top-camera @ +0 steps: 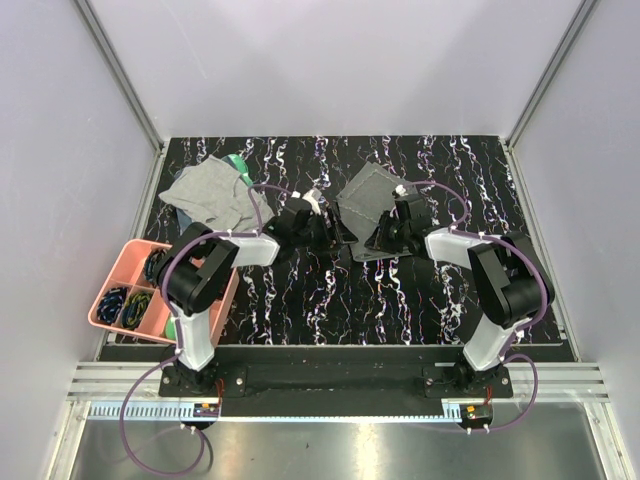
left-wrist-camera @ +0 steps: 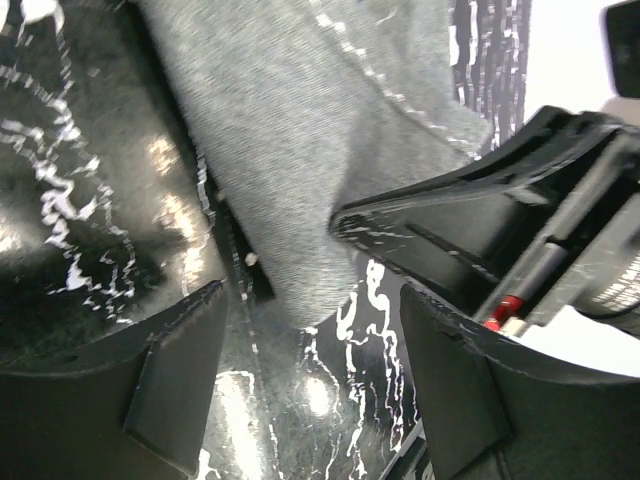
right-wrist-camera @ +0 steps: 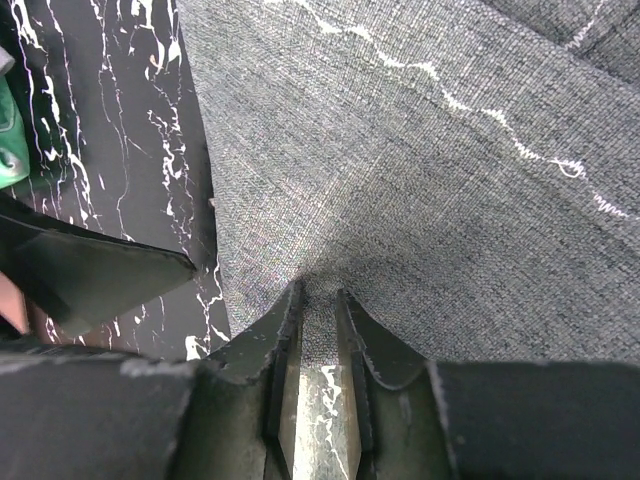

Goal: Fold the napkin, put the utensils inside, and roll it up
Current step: Fold the napkin

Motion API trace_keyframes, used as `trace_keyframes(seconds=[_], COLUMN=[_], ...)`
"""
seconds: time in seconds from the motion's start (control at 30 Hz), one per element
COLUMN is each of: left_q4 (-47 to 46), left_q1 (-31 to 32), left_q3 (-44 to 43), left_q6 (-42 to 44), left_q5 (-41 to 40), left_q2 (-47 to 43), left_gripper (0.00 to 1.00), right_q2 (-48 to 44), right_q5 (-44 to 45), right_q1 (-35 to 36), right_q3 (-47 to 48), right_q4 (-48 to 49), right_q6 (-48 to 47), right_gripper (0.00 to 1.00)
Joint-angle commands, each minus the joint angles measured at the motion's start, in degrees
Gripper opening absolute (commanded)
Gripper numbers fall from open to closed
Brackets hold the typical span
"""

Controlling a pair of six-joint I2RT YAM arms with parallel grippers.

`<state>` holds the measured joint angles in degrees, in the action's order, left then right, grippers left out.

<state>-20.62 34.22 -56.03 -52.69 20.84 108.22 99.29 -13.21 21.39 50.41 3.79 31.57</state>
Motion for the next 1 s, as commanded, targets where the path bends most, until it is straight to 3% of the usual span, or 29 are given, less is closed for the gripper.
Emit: trace_keyframes(seconds=[0.0, 0.37, 0.67, 0.83, 0.97], left_q4=[-5.6, -4.8, -7.7, -9.6, -12.3], left_q1=[0.7, 2.6, 3.5, 3.6, 3.6], left_q3=[0.7, 0.0, 0.1, 1.4, 3.0], left_q6=[-2.2, -3.7, -6.7, -8.0, -9.8], left_q5=[0.3, -2.7, -4.1, -5.5, -6.3], left_q2=[1.7, 5.2, 7.4, 6.7, 6.0], left_gripper=[0.70, 0.53, 0.51, 0.45, 0.51], right_q2=[0.6, 0.7, 0.3, 0.0, -0.1], right_q5=[-0.8, -1.0, -1.2, -1.1, -1.2], right_q1=[0.6, 0.6, 0.5, 0.6, 0.6], right_q3=[-0.8, -1.0, -2.0, -2.3, -2.5], right_q4=[2.3, 3.1, 3.5, 3.5, 3.5], right_q6=[0.5, 0.9, 0.9, 0.9, 0.9], right_gripper=[0.25, 0.25, 0.25, 0.25, 0.26])
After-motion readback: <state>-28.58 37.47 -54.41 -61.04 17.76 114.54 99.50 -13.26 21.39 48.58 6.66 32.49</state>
